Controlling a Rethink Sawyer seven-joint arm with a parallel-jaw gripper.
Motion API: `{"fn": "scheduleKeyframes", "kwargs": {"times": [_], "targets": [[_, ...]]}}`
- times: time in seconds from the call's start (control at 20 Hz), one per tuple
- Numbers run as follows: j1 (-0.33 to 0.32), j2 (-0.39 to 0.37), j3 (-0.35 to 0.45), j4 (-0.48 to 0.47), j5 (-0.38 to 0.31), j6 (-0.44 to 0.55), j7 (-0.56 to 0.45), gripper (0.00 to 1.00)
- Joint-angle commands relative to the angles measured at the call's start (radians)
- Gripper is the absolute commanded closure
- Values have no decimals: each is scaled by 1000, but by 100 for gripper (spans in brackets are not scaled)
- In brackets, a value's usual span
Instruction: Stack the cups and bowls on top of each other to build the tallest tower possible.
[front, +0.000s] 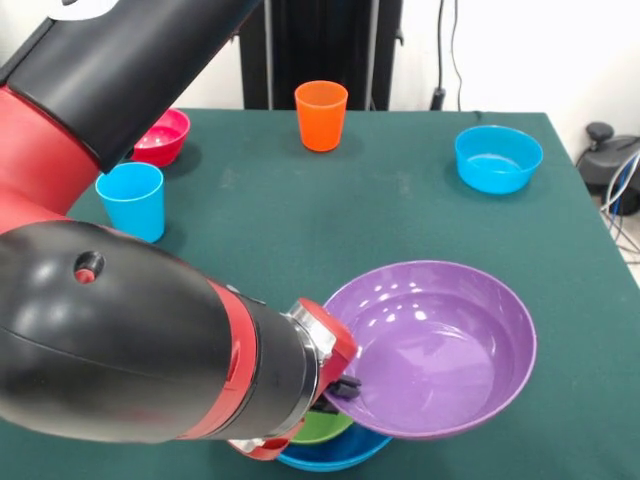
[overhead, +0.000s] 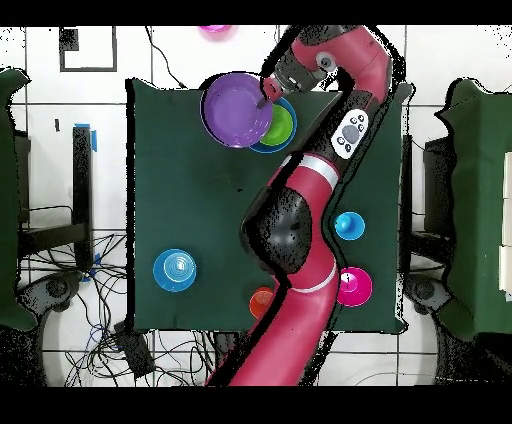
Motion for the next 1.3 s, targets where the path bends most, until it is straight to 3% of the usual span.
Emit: {"fn": "scheduleKeyframes", "kwargs": {"times": [0.05, 0.7, 1.3], "targets": [[2, -53, -164, -25, 33, -48, -326, 100], [-19, -63, -233, -21, 89, 57, -393, 100], [-33, -74, -296, -7, 110, 53, -437, 100]]}}
